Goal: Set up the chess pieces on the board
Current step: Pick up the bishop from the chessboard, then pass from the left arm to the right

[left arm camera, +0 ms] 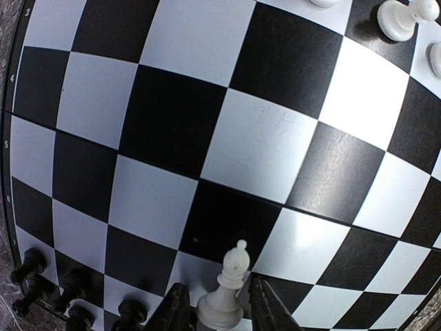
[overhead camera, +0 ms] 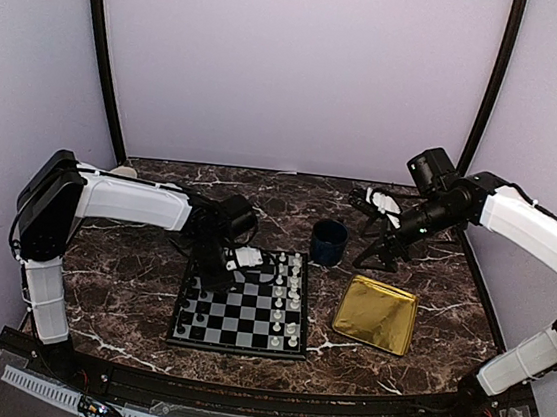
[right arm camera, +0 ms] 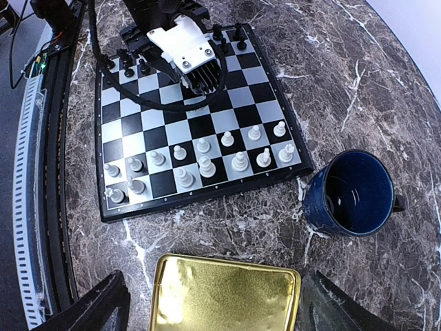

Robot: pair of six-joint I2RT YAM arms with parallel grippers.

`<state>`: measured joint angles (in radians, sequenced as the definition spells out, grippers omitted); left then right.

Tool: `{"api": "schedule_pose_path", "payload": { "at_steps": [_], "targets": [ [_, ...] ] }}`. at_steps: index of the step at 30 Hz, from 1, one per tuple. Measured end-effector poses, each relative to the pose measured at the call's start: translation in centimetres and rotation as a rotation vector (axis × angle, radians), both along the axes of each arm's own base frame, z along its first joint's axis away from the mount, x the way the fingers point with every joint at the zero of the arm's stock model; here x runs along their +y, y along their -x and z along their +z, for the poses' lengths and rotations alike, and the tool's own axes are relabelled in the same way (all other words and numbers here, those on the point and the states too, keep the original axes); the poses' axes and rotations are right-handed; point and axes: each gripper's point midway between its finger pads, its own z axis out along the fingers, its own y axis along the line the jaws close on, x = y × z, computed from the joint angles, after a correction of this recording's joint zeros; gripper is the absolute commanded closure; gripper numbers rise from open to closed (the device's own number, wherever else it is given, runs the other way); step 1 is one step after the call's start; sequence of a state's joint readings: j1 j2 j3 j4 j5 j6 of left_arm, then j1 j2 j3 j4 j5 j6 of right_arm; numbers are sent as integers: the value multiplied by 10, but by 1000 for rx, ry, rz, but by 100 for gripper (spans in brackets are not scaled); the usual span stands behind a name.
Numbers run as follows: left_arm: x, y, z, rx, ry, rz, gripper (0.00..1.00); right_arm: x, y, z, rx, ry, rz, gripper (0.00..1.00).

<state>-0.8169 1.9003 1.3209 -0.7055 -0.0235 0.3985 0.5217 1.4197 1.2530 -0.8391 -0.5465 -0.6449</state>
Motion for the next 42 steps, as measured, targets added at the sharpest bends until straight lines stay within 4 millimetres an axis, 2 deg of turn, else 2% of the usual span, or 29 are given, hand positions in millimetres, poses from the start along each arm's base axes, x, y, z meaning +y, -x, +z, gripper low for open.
{"api": "schedule_pose_path", "payload": {
  "at_steps": [9,14,15,16,19,24,25,29,32,37,39,42],
  "targets": [
    [0,5,-1,23,2,-5,82,1,0,2,3,-6,1,22],
    [0,10,0,48,9,-8,88,2,-3,3,22,-13,-33,22],
    [-1,11,0,56,12,-7,89,2,-6,3,21,-7,-50,18],
    [-2,13,1,65,15,-4,89,1,-10,3,20,-1,-69,1],
    [-7,16,5,83,34,7,89,0,-34,9,-31,26,-147,3],
    [-29,14,25,66,139,23,88,-2,-67,38,-138,-8,-265,2],
    [-34,13,33,55,176,31,88,-2,-70,43,-140,-26,-272,4],
    [-57,7,72,-11,357,46,88,15,-74,58,-65,-99,-241,34],
    [-70,8,98,-46,494,60,87,34,-76,47,47,-129,-187,39],
    [-85,8,116,-65,655,85,86,53,-62,0,319,-124,-147,41],
    [-88,7,118,-69,689,95,86,59,-56,-6,373,-129,-139,42],
    [-94,3,123,-81,733,111,85,72,-46,-3,411,-140,-119,42]
  ]
}}
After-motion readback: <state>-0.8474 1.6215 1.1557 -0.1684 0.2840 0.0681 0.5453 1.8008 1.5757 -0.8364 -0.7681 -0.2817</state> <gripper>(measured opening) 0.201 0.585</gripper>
